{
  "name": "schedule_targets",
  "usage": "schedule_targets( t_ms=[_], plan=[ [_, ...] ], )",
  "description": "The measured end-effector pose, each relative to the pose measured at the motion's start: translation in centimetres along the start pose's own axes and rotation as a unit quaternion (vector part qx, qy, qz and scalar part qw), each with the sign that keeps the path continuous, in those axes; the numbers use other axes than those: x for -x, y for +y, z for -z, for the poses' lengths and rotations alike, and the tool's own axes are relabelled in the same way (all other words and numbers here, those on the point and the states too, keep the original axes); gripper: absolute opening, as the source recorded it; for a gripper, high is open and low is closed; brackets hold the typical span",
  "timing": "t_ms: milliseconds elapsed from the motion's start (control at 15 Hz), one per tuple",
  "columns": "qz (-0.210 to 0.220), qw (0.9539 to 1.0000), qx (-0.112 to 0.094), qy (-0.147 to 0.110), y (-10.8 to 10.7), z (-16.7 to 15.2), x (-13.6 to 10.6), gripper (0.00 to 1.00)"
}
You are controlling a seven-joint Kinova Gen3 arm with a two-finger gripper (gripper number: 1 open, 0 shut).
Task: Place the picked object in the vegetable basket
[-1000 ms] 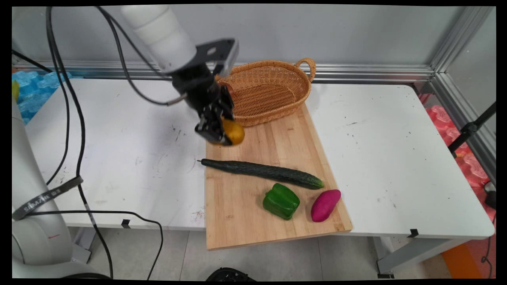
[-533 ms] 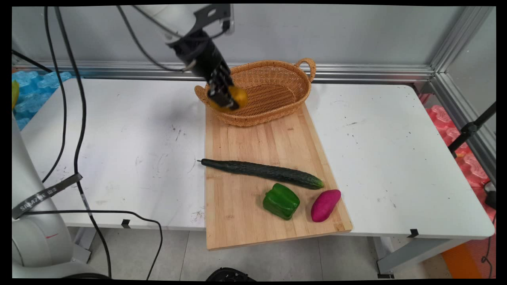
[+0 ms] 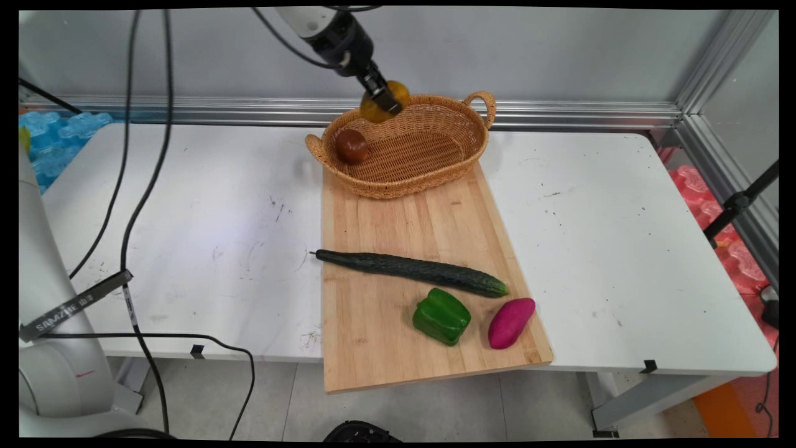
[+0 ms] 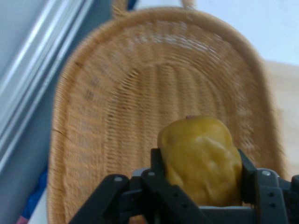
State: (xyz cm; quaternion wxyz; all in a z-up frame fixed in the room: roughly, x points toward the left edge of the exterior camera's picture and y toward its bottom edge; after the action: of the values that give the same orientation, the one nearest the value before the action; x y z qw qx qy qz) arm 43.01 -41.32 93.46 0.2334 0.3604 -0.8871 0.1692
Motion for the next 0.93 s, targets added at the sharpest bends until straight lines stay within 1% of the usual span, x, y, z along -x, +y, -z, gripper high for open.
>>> schedule_targets(
  t_ms=[133,267,533,800,933],
  plan=[
    [0.015,0.9998,-0.011,0.006,-1.1,-2.1,-0.6,0.0],
    [0.017,0.9997,-0.016,0.007,-1.8,-3.8,-1.0,0.0],
    [0.015,0.9996,-0.024,0.006,-3.4,-8.5,-1.8,0.0],
    [0.019,0.9995,-0.025,-0.004,-4.6,-13.0,-2.1,0.0],
    [0.021,0.9995,-0.022,-0.009,-4.9,-14.5,-2.1,0.0]
  ],
)
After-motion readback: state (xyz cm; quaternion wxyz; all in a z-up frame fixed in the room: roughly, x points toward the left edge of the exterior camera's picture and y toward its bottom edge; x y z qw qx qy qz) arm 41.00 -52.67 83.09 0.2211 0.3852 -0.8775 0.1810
